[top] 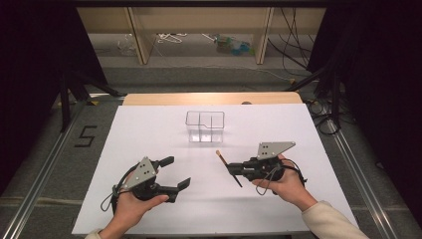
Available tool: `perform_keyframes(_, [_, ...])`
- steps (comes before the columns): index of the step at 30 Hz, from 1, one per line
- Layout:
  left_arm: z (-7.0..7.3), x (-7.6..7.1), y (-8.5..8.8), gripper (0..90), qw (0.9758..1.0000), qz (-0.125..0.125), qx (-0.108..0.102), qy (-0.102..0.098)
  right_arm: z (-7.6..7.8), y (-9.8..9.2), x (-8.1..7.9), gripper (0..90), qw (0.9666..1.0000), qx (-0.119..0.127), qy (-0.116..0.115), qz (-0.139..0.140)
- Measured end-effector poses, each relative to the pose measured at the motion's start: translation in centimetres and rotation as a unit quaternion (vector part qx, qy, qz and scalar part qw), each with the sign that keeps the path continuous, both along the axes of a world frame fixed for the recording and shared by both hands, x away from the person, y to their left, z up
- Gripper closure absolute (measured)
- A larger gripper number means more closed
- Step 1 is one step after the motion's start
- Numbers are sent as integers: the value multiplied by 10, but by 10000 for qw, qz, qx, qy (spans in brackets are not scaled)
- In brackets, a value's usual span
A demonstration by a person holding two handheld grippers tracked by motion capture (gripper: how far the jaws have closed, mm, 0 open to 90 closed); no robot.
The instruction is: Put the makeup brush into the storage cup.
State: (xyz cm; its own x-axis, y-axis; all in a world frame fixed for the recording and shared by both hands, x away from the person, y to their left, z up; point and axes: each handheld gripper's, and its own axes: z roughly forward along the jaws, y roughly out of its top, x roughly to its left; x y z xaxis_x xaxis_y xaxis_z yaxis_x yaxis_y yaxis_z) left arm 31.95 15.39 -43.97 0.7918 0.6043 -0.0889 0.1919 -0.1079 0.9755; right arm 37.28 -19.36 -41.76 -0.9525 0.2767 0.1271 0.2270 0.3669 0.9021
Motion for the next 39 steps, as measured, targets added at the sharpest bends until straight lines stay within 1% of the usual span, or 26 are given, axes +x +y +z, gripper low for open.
perform_keyframes(2, [0,1,-4,130,10000,-34,-68,-1,0,1,-1,831,10000,48,8,13])
perform_keyframes(3, [0,1,-5,133,9999,-30,-89,49,0,2,-1,831,10000,82,14,20])
perform_keyframes(4, [0,2,-7,137,9999,-79,-70,1,0,2,-1,831,10000,70,23,57])
perform_keyframes(6, [0,3,-10,143,9999,-99,-80,13,0,3,-2,831,9999,86,32,55])
perform_keyframes(7, [0,4,-12,146,9998,-138,-124,-9,0,4,-2,831,9999,118,9,49])
perform_keyframes(8, [1,3,-13,148,9998,-99,-147,83,-1,5,-2,831,9998,191,36,93])
perform_keyframes(9, [1,4,-14,151,9997,-133,-177,56,0,5,-2,831,9998,181,60,111])
perform_keyframes(10, [1,4,-16,153,9996,-156,-225,104,0,5,-2,831,9998,159,69,104])
perform_keyframes(11, [2,4,-17,155,9995,-166,-237,121,0,6,-3,831,9998,174,30,16])
perform_keyframes(12, [2,5,-19,158,9995,-201,-234,81,0,6,-3,831,9998,179,61,88])
perform_keyframes(14, [2,6,-21,166,9992,-213,-306,136,0,7,-3,831,9998,150,68,54])
perform_keyframes(15, [3,8,-22,170,9992,-298,-267,49,0,8,-3,831,9998,160,61,56])
perform_keyframes(16, [3,7,-24,175,9990,-243,-333,148,-1,9,-4,831,9998,201,83,48])
perform_keyframes(17, [3,8,-26,180,9990,-268,-339,146,-1,10,-4,831,9997,241,53,41])
perform_keyframes(18, [3,8,-28,187,9987,-300,-381,135,0,10,-4,831,9998,162,94,82])
perform_keyframes(19, [4,8,-29,191,9989,-290,-352,147,-1,10,-4,831,9998,175,70,73])
perform_keyframes(22, [4,9,-34,206,9986,-330,-390,169,-1,11,-4,831,9997,201,90,75])
perform_keyframes(23, [4,11,-34,215,9984,-380,-390,144,-1,10,-4,831,9998,194,81,67])
perform_keyframes(24, [5,11,-36,227,9982,-350,-439,197,0,10,-4,831,9998,188,73,46])
perform_keyframes(26, [5,12,-37,243,9981,-404,-448,157,-1,11,-5,831,9997,200,139,35])
perform_keyframes(27, [5,12,-40,252,9978,-386,-496,207,0,11,-4,831,9997,232,75,47])
perform_keyframes(29, [6,14,-44,270,9975,-435,-515,206,0,11,-4,831,9997,222,71,47])
perform_keyframes(34, [7,15,-53,340,9961,-507,-662,281,-1,12,-4,831,9996,253,82,80])
perform_keyframes(36, [8,17,-56,379,9957,-619,-662,173,-1,12,-4,831,9996,257,81,81])
perform_keyframes(37, [8,17,-57,400,9956,-601,-690,206,-1,12,-4,831,9996,268,77,74])
perform_keyframes(39, [9,18,-60,424,9952,-625,-738,181,-1,13,-4,831,9996,275,81,78])
